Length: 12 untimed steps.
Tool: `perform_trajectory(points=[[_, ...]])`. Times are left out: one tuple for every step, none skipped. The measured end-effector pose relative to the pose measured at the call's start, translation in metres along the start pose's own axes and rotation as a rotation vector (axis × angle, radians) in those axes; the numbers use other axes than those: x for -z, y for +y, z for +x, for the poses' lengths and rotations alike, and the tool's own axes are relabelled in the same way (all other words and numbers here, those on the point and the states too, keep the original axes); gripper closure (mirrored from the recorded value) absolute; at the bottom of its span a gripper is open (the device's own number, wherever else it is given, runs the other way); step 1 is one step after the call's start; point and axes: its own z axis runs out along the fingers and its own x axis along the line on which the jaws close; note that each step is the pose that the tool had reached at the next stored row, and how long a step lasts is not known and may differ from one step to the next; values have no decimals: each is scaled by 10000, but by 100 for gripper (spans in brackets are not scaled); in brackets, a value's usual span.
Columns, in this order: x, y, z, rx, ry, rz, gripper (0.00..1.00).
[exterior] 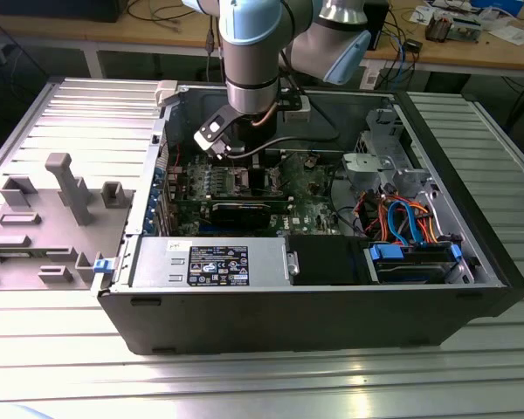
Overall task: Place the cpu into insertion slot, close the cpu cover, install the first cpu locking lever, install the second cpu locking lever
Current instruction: 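Place the cpu into insertion slot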
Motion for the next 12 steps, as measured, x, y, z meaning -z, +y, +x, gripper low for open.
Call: perform_trajectory(points=[[4, 0, 0, 0, -1, 1, 33], [7, 1, 0, 0, 0, 0, 33], [7, 1, 0, -1, 0, -1, 33], [7, 1, 0, 0, 1, -1, 33], [7, 1, 0, 1, -8, 0, 33], [7, 1, -1, 4, -28, 0, 33], [6, 0, 0, 4, -65, 0, 33], [5, 1, 0, 6, -91, 0, 33], [4, 1, -1, 8, -120, 1, 33], [3, 1, -1, 9, -140, 1, 33], [2, 0, -2, 9, -156, 1, 33], [2, 0, -2, 10, -164, 2, 33]])
